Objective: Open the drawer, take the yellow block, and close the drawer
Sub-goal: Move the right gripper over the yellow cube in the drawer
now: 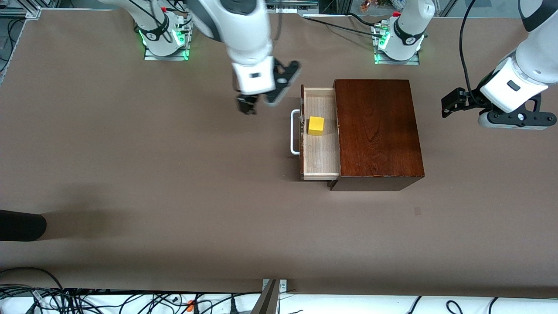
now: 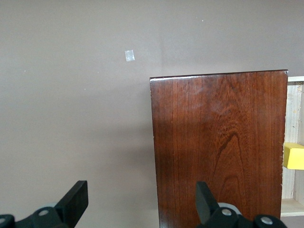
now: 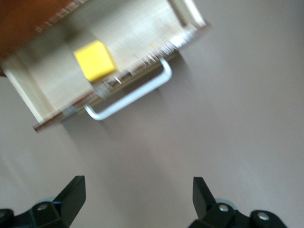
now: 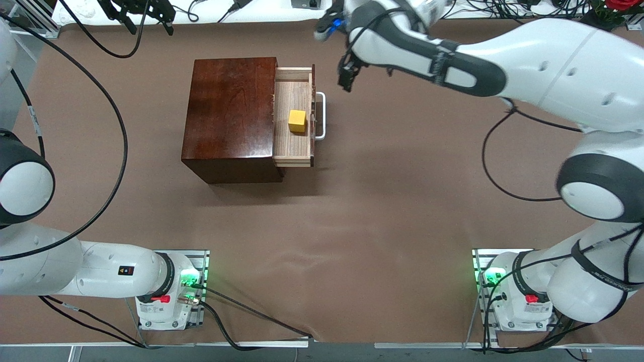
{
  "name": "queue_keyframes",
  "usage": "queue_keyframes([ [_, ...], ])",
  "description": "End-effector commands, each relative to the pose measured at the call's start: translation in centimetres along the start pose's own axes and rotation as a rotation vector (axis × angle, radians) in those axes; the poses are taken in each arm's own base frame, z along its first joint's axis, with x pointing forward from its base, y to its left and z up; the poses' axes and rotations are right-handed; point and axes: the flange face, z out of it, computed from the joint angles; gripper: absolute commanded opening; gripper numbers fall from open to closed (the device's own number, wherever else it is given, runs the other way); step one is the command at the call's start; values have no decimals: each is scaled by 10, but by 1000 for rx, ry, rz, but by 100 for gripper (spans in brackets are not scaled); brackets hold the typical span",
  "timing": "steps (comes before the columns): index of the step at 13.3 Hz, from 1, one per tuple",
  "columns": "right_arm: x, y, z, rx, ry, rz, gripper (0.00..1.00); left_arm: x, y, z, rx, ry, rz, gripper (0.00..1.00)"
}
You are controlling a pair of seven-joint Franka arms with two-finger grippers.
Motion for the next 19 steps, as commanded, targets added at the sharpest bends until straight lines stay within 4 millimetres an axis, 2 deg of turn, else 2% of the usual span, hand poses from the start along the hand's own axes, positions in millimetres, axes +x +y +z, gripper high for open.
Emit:
queue_keyframes([
  [1,46,-14,19,3,36,-129,100,-6,0,-1,-15,3,23,100],
  [3,69,-34,44,-61,60,-217,100,-7,-1,-2,-16,4,23,100],
  [6,87,-37,77,-99,111,-270,100,-7,0,-4,-16,7,25,100],
  [8,95,-44,87,-104,144,-288,100,-6,0,-3,-16,6,25,100],
  [10,97,-45,94,-103,142,-297,100,-6,0,-3,-16,6,25,100],
  [14,98,-54,128,-90,93,-328,100,-6,1,-7,-17,12,26,100],
  [19,100,-71,146,-92,72,-349,100,-6,3,-7,-16,12,29,100],
])
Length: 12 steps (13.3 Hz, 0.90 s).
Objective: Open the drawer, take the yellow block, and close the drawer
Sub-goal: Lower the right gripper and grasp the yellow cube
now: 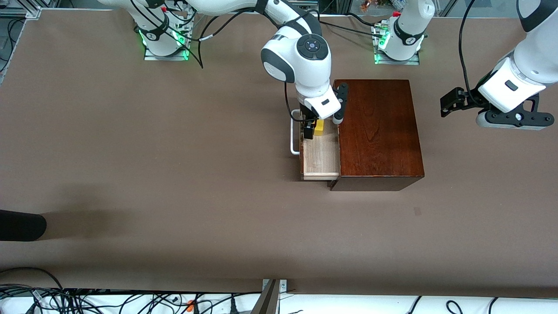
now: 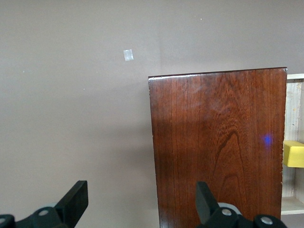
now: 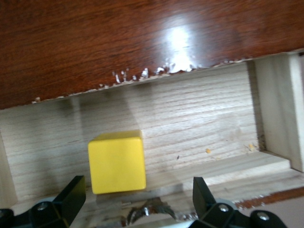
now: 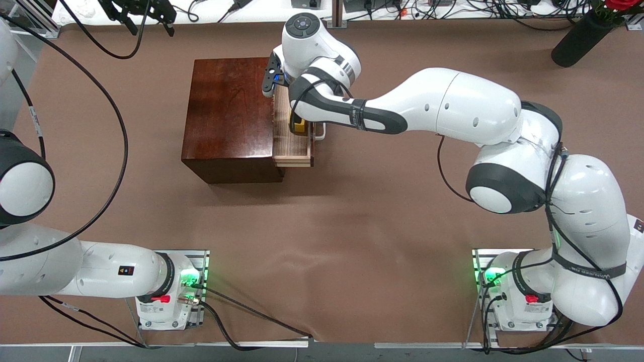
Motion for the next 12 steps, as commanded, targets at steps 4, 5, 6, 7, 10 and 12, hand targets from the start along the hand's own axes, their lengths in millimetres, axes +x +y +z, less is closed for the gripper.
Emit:
queue_keyframes([
  [4,10,-9,13,-19,0,-19,100,-5,1,-6,-17,11,19,100],
  [5,12,-11,17,-21,6,-19,100,-5,1,-7,-17,13,19,100],
  [6,11,-10,23,-19,1,-18,100,-5,1,-6,-17,11,19,100],
  [7,13,-12,25,-22,10,-19,100,-5,1,-6,-17,11,19,100],
  [10,13,-11,33,-41,9,-19,90,-5,1,-6,-17,11,19,100],
  [12,13,-11,33,-42,7,-18,68,-5,1,-7,-17,13,19,100],
])
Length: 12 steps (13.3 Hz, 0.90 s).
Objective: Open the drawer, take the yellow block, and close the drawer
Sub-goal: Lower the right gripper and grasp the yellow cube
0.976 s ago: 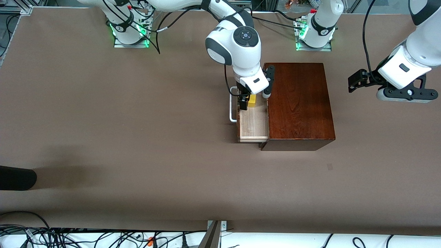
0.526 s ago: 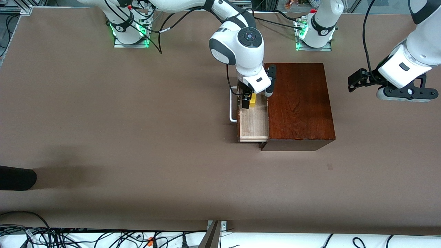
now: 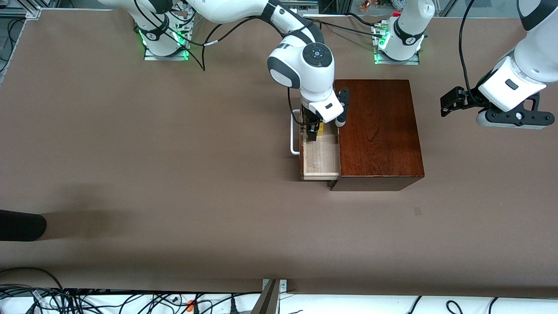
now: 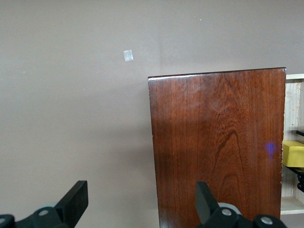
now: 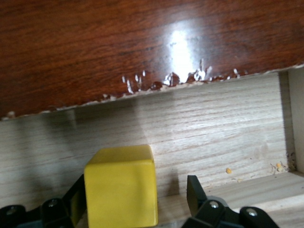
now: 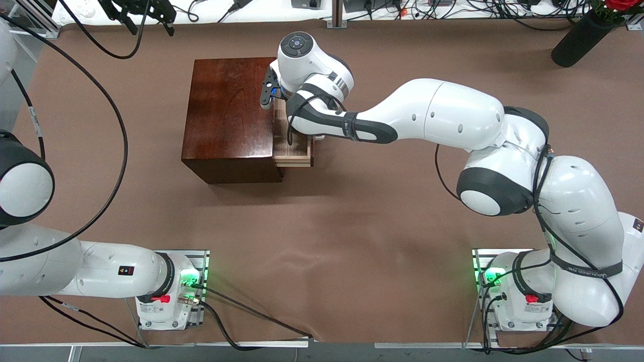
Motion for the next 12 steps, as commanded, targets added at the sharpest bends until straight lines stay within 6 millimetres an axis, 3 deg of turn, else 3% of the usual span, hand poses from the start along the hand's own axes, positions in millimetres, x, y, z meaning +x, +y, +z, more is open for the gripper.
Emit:
queue_keyframes([
  [1,6,0,-4,-26,3,9,45,-4,1,-5,-18,9,19,100],
  [2,5,2,-6,-28,0,15,19,-4,2,-5,-18,9,20,100],
  [3,2,5,-6,-31,-10,30,3,-4,3,-5,-18,10,20,100],
  [6,0,10,-12,-39,-12,75,0,-4,4,-8,-17,16,22,100],
  [8,5,13,-40,-51,24,111,0,-4,7,-9,-19,18,24,100],
  [10,7,21,-78,-48,38,157,0,-4,8,-10,-19,19,22,100],
  [12,-2,35,-132,-36,59,214,0,-4,8,-10,-19,19,19,100],
])
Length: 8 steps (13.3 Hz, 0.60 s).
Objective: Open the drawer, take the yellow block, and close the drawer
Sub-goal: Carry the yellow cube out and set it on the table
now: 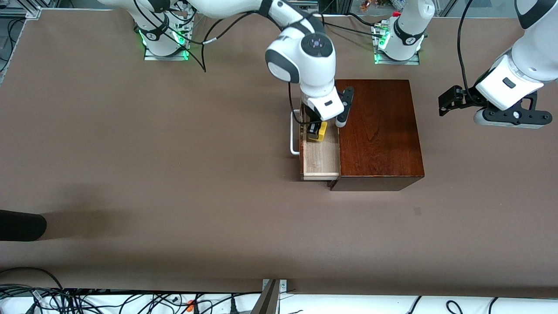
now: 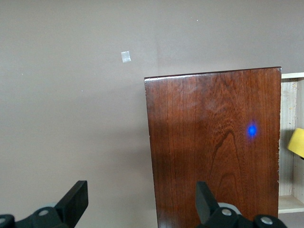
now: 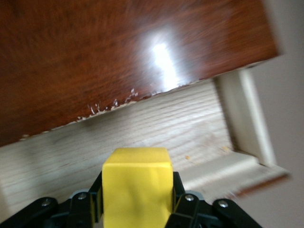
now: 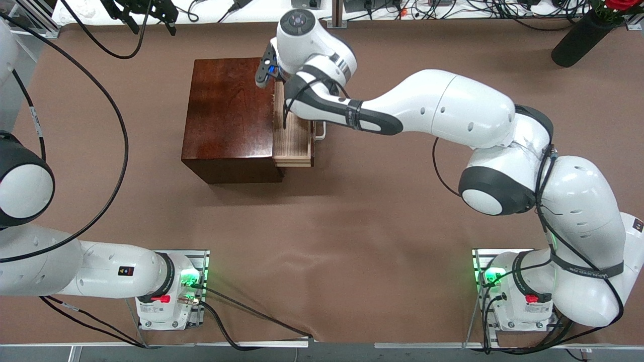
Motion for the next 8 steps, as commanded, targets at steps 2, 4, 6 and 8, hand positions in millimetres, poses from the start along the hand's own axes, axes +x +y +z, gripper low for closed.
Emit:
queue_keyframes([
  [2,-25,52,-89,42,5,128,0,-2,4,-7,-20,13,16,100],
  [4,-56,109,-113,33,-4,216,0,-2,10,-3,-27,-3,28,100],
  [6,-96,165,-141,8,-22,302,0,-7,31,0,-29,-32,67,100],
  [8,-141,220,-151,6,-52,398,0,-18,70,8,-57,-117,139,100],
])
